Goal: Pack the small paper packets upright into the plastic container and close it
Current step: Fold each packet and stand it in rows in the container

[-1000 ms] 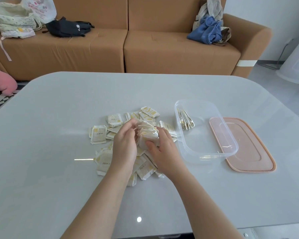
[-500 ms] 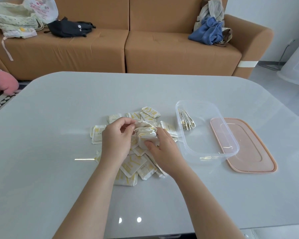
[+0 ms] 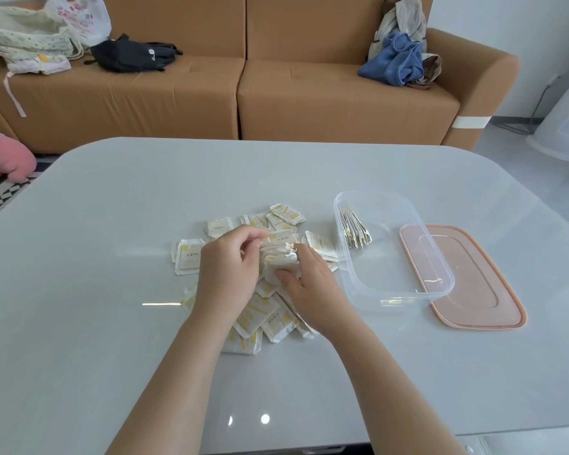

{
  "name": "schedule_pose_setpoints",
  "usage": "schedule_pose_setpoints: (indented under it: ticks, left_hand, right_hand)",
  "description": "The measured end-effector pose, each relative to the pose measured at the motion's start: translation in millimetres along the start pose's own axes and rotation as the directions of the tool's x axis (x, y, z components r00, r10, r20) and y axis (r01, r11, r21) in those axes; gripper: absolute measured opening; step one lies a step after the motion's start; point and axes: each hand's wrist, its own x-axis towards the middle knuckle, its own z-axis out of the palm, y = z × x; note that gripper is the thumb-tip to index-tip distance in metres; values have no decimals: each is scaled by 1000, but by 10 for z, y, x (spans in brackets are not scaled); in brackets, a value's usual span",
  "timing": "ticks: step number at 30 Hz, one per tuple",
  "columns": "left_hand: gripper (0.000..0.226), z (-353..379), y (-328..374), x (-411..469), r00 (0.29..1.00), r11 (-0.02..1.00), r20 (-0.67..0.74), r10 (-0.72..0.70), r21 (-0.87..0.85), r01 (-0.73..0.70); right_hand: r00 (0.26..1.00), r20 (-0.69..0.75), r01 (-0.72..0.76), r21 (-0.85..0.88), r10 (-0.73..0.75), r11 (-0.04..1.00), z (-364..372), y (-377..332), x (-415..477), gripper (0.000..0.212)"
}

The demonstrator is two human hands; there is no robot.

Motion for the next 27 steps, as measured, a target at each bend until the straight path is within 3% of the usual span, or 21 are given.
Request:
schedule_pose_setpoints:
  ticks: [2,4,6,8,14,17,22,27]
  left_hand:
    - [23,-3,35,23,972,944,33,-231,-236,232]
    - [24,0,87,48,920,788,106,-377,-485,379]
    - [26,14,156,55,876,608,213,-433,-648,458]
    - [26,38,191,37,842,529,296,-451,-671,519]
    - [46,81,101,-11,825,575,384,-416,-591,565]
    - [51,62,132,-9,832,548,420,-363,-625,555]
    - [53,56,124,-28,821,522,447,-356,-633,571]
    - [42,56,168,-55,843,550,426,-329,-639,537]
  right_hand:
    - [1000,-16,-4,28,4,1000,-21,-32,-1,13]
    - [999,-36,-9,104,12,995,-44,-60,10,10]
    - [998,-62,-3,115,10,993,-43,-74,21,9]
    - [998,-58,-6,64,9,998,-7,-52,23,11]
    - [998,2,-68,-39,68,997,80,-4,18,29]
    - [998,2,-67,-10,67,998,28,-21,13,10]
    - [994,42,-102,-47,104,994,48,-37,3,11]
    - [994,37,-102,-70,105,992,61,-64,10,26]
